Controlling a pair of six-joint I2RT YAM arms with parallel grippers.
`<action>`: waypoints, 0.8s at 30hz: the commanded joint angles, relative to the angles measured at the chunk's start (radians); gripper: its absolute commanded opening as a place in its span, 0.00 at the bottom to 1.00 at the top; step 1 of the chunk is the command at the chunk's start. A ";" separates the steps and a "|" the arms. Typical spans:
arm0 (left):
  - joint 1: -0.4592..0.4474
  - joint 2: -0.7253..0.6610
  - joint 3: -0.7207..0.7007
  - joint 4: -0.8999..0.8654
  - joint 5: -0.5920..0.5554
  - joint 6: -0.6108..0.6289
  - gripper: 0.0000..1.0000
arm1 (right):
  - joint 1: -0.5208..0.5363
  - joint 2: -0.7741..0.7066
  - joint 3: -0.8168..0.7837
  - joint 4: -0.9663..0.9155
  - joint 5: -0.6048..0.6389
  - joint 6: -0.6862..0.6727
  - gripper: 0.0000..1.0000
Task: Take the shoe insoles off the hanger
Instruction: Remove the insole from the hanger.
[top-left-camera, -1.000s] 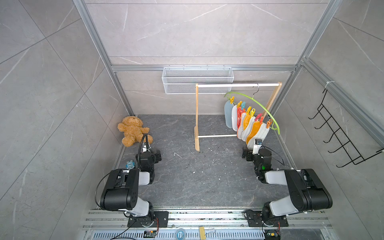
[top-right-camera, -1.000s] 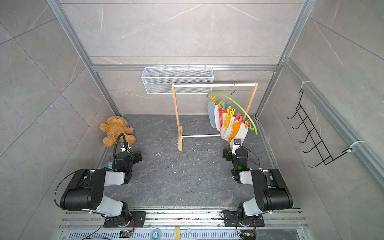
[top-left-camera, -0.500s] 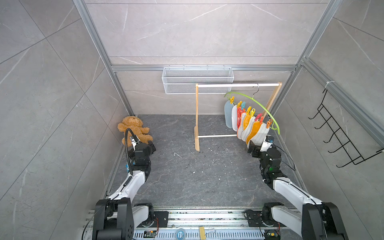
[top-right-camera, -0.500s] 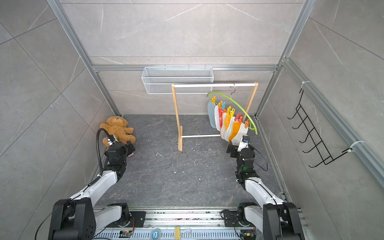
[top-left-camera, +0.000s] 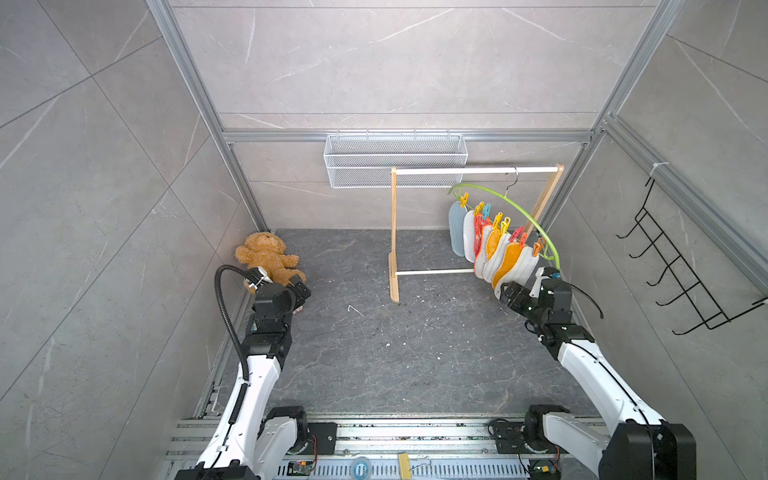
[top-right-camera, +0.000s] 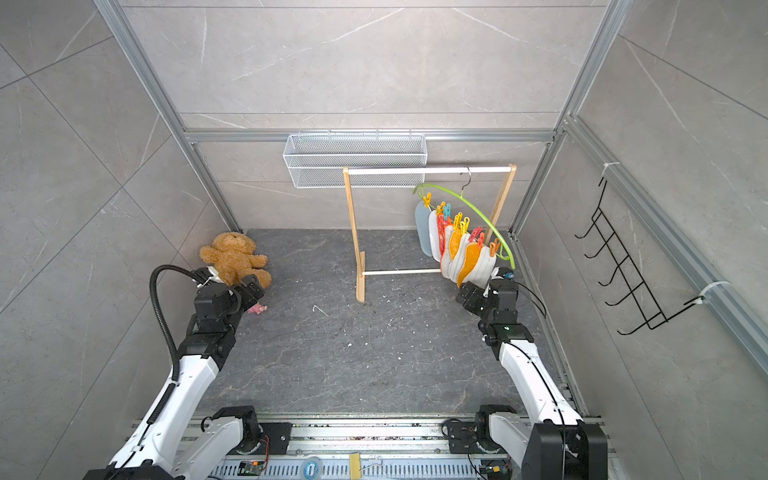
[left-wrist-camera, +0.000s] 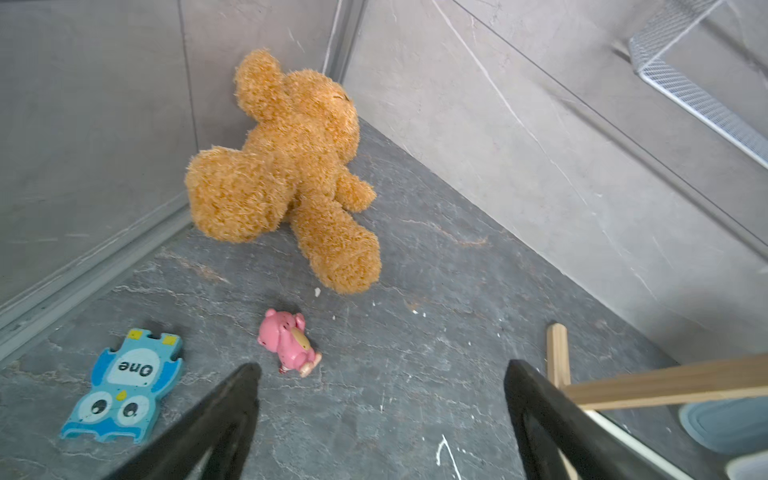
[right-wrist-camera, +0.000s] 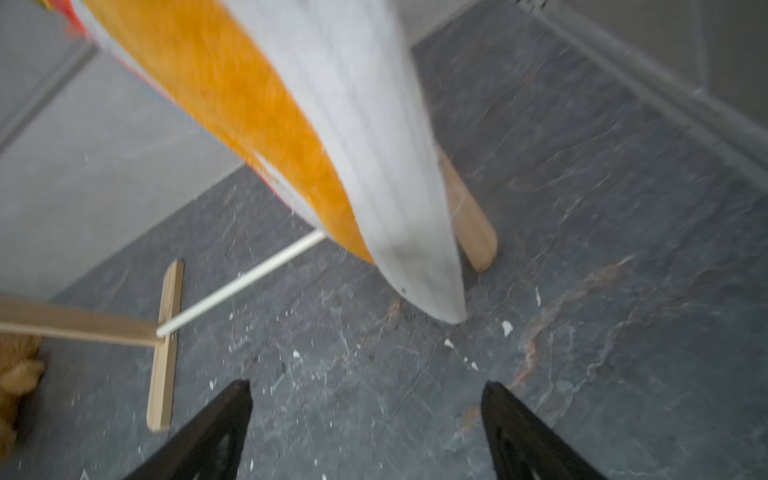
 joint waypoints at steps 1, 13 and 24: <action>0.001 0.060 0.075 -0.080 0.217 -0.013 0.92 | 0.001 0.021 0.003 -0.044 -0.199 0.079 0.78; -0.497 0.419 0.271 -0.047 -0.126 0.086 0.89 | 0.199 -0.091 0.079 -0.214 -0.073 0.006 0.69; -0.547 0.604 0.350 0.487 -0.014 0.277 0.86 | 0.241 -0.313 0.121 -0.306 0.045 -0.088 0.73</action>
